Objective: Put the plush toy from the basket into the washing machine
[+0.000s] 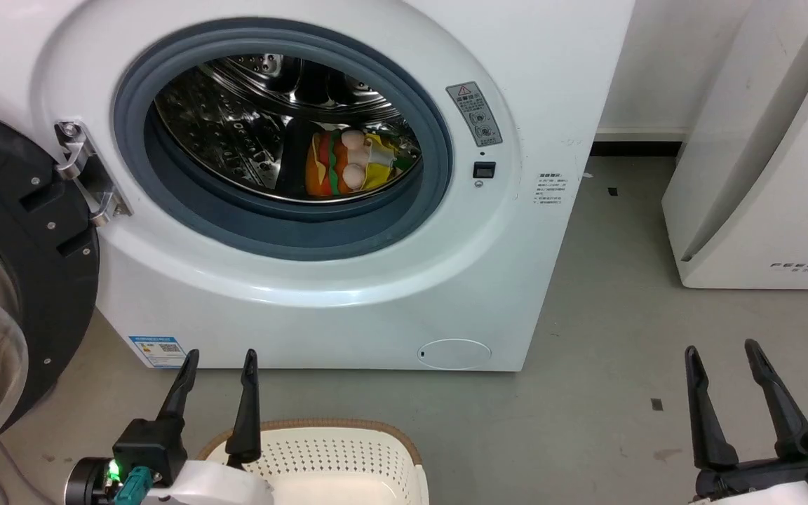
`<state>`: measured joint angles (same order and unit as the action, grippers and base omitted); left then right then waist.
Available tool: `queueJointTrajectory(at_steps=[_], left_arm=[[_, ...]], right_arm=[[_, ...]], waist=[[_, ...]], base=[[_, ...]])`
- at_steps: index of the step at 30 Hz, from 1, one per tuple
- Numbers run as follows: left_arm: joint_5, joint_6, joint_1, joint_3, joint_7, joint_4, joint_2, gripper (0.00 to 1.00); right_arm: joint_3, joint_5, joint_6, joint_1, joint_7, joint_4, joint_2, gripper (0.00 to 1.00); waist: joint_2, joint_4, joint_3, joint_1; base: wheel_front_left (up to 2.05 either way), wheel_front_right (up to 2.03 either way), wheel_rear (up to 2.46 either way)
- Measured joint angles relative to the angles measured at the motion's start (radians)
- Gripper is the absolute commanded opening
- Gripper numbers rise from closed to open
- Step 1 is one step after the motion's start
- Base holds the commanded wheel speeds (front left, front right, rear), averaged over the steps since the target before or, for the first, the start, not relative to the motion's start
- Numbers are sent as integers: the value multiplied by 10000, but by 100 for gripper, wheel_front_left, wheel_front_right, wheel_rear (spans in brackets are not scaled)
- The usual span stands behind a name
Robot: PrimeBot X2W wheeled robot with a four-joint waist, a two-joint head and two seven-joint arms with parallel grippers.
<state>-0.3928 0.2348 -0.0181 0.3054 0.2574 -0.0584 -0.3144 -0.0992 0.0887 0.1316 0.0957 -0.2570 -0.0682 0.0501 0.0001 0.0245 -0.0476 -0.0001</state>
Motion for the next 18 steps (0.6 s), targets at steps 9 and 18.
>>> queueJointTrajectory(at_steps=[9,18], left_arm=[[228,-182,-4,-217,-15,-56,188,0],[405,-293,-4,-355,-178,-42,299,0]], right_arm=[[6,-2,0,-3,10,-2,0,0],[61,-8,0,-8,165,13,0,0]], waist=[[0,-10,-51,0],[0,-27,-14,0]], base=[[0,0,0],[0,0,0]])
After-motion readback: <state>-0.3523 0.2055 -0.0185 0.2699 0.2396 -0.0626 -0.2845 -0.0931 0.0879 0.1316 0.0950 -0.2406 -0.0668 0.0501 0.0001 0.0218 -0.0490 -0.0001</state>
